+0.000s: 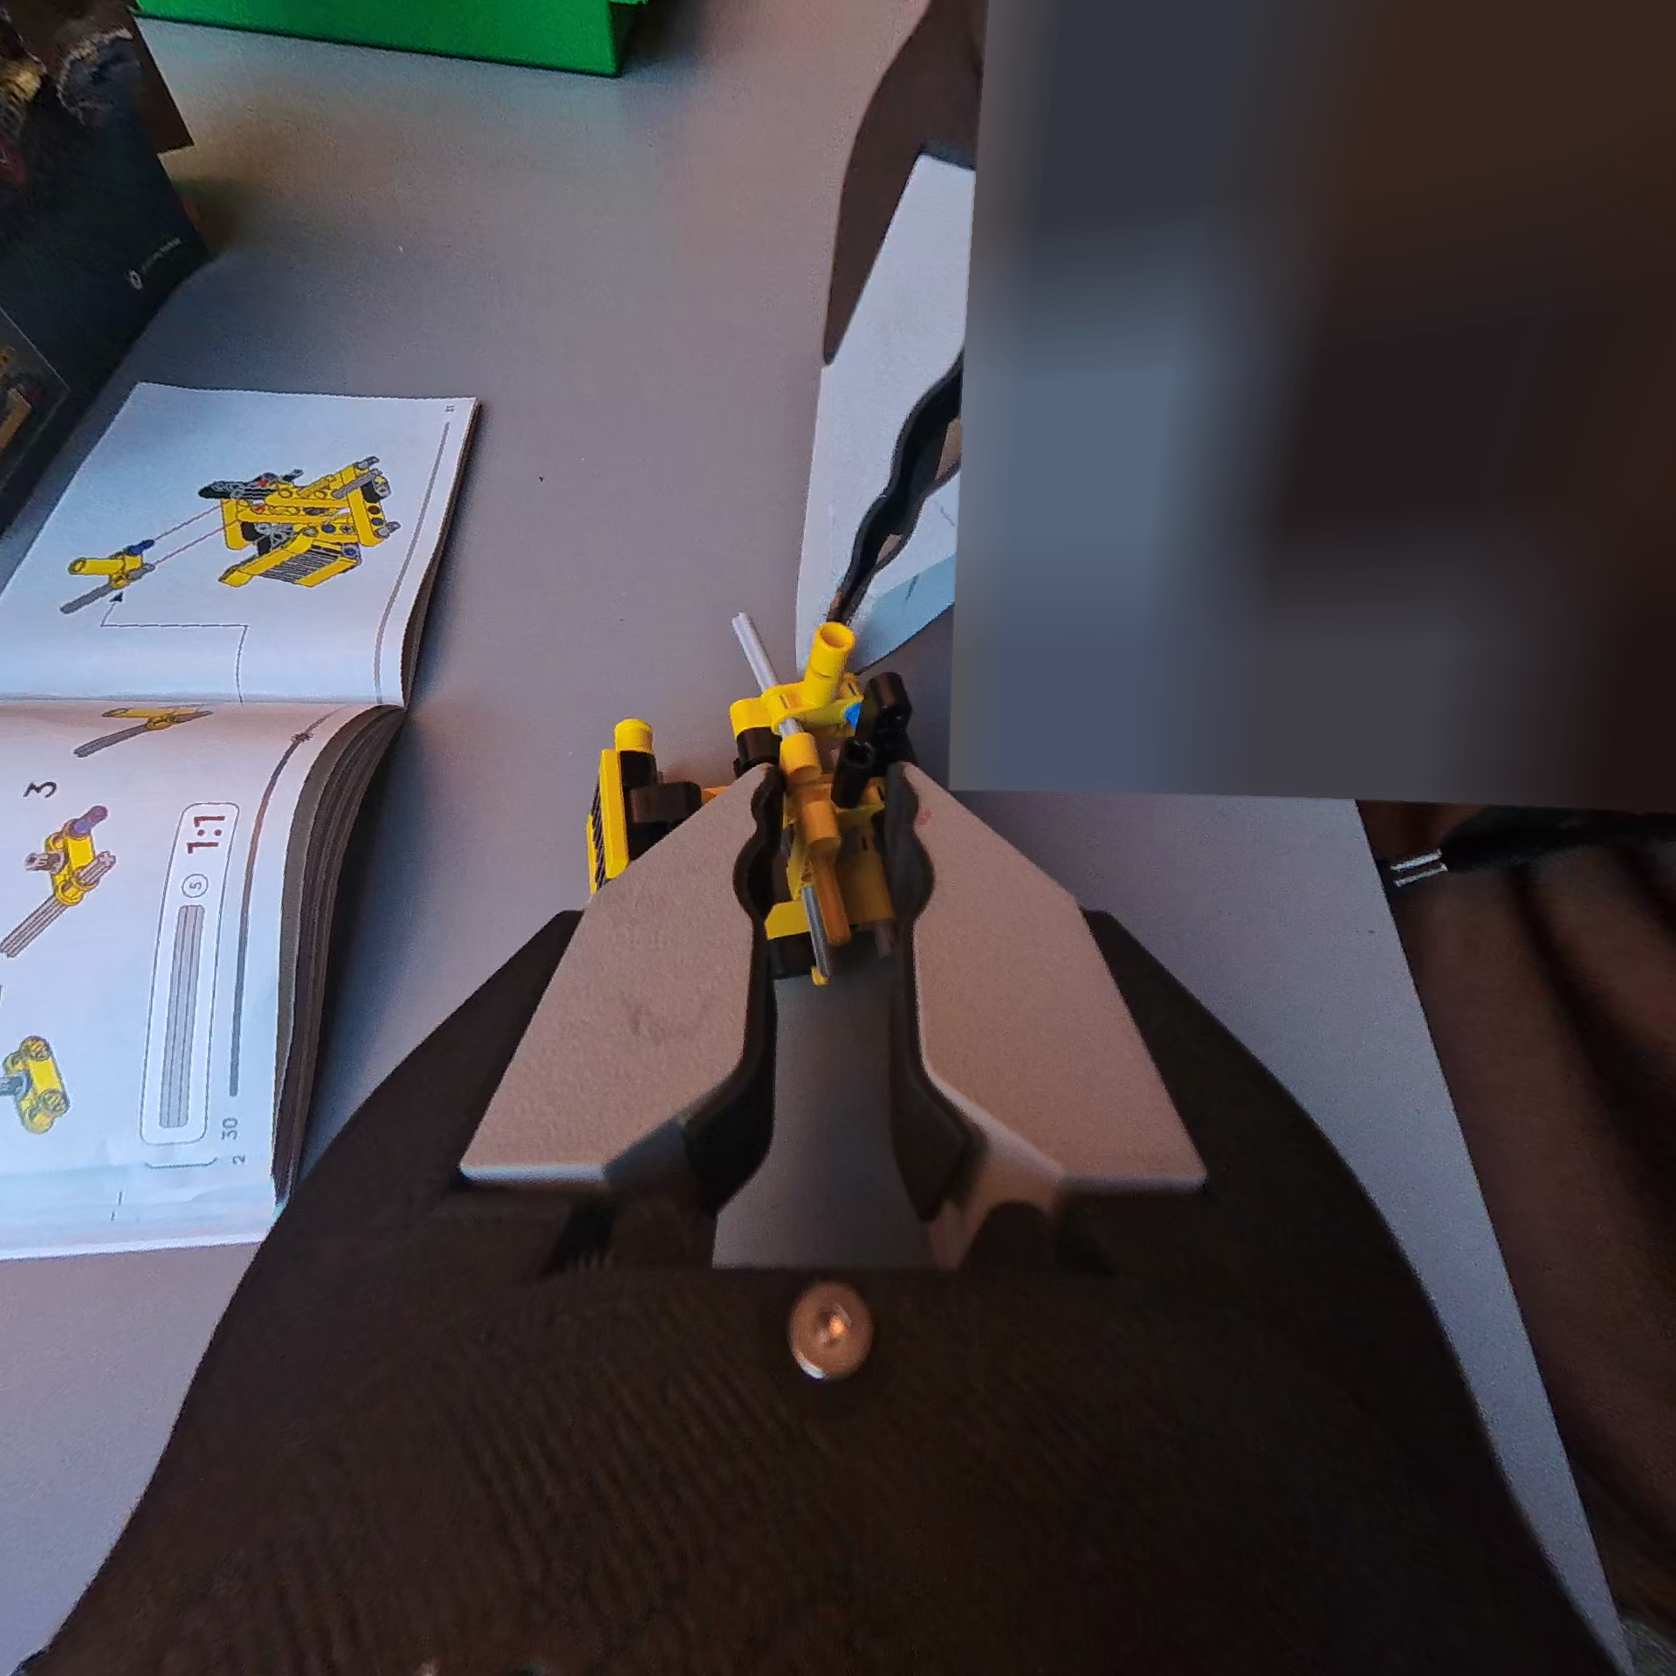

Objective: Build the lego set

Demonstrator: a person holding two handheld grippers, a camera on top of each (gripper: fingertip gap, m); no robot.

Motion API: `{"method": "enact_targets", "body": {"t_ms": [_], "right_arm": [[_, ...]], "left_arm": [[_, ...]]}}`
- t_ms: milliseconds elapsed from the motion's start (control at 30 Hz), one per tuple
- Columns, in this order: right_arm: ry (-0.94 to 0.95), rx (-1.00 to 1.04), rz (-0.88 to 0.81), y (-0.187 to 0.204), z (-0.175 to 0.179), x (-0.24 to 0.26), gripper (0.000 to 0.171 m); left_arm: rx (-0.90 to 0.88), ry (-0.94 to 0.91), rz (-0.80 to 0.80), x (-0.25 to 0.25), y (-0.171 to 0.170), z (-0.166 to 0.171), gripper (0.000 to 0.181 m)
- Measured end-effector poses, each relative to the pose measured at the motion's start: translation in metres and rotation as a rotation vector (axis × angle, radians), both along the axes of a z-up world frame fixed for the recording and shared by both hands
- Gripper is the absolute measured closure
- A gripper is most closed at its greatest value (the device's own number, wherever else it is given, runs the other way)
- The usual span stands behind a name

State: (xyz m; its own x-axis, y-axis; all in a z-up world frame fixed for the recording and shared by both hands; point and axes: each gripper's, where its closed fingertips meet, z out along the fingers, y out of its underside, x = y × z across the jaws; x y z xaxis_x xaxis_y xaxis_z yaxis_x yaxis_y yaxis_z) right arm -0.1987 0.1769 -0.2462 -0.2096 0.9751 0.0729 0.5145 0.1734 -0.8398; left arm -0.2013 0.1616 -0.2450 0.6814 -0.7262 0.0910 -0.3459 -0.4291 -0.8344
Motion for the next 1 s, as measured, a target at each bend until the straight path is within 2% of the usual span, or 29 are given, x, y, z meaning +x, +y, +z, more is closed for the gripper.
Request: {"method": "enact_targets", "body": {"t_ms": [333, 467, 567, 933, 1000], "right_arm": [[0.012, 0.215, -0.042, 0.0011, -0.0031, 0.0016, 0.171], [0.009, 0.187, -0.035, 0.0009, -0.0025, 0.0012, 0.171], [0.016, 0.283, -0.029, 0.0010, -0.0019, 0.0012, 0.171], [0.019, 0.187, -0.008, 0.0009, -0.0011, -0.0010, 0.171], [0.001, 0.093, -0.016, 0.0034, -0.0022, -0.0028, 0.171]], "left_arm": [[0.015, 0.015, 0.019, -0.0003, 0.0002, -0.0003, 0.161], [0.009, 0.008, 0.019, -0.0004, 0.0002, 0.0000, 0.162], [0.008, 0.007, 0.017, -0.0004, 0.0002, 0.0000, 0.162], [0.013, 0.009, 0.030, -0.0020, -0.0002, 0.0002, 0.162], [0.006, 0.000, 0.035, -0.0019, 0.0010, 0.0002, 0.162]]}}
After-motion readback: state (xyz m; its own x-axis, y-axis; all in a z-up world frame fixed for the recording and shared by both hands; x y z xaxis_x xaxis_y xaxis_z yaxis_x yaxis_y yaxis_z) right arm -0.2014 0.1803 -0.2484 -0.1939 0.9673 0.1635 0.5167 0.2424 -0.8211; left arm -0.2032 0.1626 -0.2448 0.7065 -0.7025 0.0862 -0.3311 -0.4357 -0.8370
